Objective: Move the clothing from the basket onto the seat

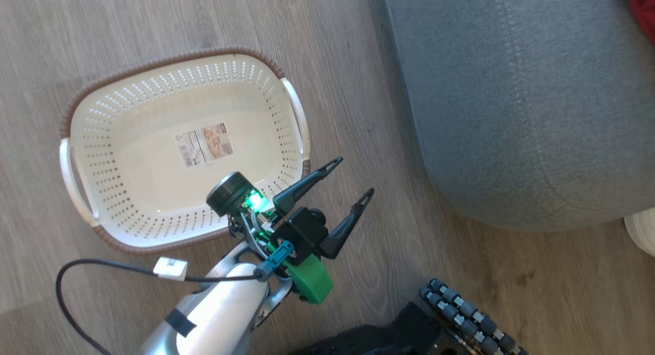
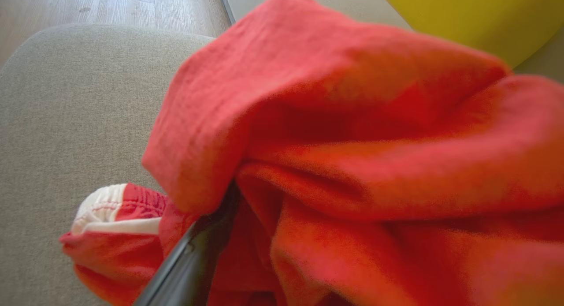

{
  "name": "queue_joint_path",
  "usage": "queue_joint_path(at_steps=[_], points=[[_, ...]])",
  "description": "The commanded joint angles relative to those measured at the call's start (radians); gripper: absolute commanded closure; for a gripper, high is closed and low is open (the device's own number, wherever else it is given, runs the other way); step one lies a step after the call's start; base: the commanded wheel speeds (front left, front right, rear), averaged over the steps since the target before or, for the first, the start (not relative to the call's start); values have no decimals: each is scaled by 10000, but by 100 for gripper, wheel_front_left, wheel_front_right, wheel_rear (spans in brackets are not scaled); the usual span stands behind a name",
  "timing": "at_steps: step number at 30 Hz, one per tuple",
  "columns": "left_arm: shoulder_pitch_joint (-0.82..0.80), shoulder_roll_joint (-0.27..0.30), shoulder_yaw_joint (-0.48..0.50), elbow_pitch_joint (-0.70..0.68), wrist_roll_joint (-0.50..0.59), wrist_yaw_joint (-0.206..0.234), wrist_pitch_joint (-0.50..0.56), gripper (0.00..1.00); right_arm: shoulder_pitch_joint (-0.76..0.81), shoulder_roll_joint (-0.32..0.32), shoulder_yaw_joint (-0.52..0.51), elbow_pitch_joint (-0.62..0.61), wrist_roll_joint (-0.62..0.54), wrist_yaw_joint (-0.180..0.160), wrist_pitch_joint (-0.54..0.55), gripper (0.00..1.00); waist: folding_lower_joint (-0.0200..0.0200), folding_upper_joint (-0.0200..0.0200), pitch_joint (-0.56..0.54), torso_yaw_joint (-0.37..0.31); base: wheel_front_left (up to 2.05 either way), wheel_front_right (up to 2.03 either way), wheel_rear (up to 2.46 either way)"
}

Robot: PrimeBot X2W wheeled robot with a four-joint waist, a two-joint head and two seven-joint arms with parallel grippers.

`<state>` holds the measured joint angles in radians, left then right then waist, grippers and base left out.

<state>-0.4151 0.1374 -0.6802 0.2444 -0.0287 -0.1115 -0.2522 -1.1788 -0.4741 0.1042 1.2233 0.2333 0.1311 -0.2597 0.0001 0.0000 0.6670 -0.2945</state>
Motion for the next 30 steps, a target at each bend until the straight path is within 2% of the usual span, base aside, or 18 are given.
queue_joint_path(at_steps=[1,6,12,20,26,30], points=[[62,-133,131,-267,-62,-31,-95,0,140,-355,143,-124,58,-4,-21,0,-1,0,-136,0,0,0,0],[163,-278,119,-195,-215,-74,-95,0,312,-367,758,139,286,-4,41,0,-1,0,-790,-2,0,0,0],[419,-561,78,-203,-469,-127,-95,0,713,-189,1958,262,947,-4,1585,0,-1,0,-1809,31,0,0,0],[1040,-806,168,-191,-774,-165,-95,0,1081,-374,3592,-844,2555,-4,2969,0,-1,0,-3166,60,0,0,0],[1480,-855,482,-237,-839,-175,-95,0,1119,-770,5007,-1842,3485,-4,3348,0,-1,0,-4026,61,0,0,0],[1572,-864,791,-292,-851,-175,-95,0,1050,-1097,5541,-2286,3939,-4,3111,0,-1,0,-4333,107,0,0,0]])
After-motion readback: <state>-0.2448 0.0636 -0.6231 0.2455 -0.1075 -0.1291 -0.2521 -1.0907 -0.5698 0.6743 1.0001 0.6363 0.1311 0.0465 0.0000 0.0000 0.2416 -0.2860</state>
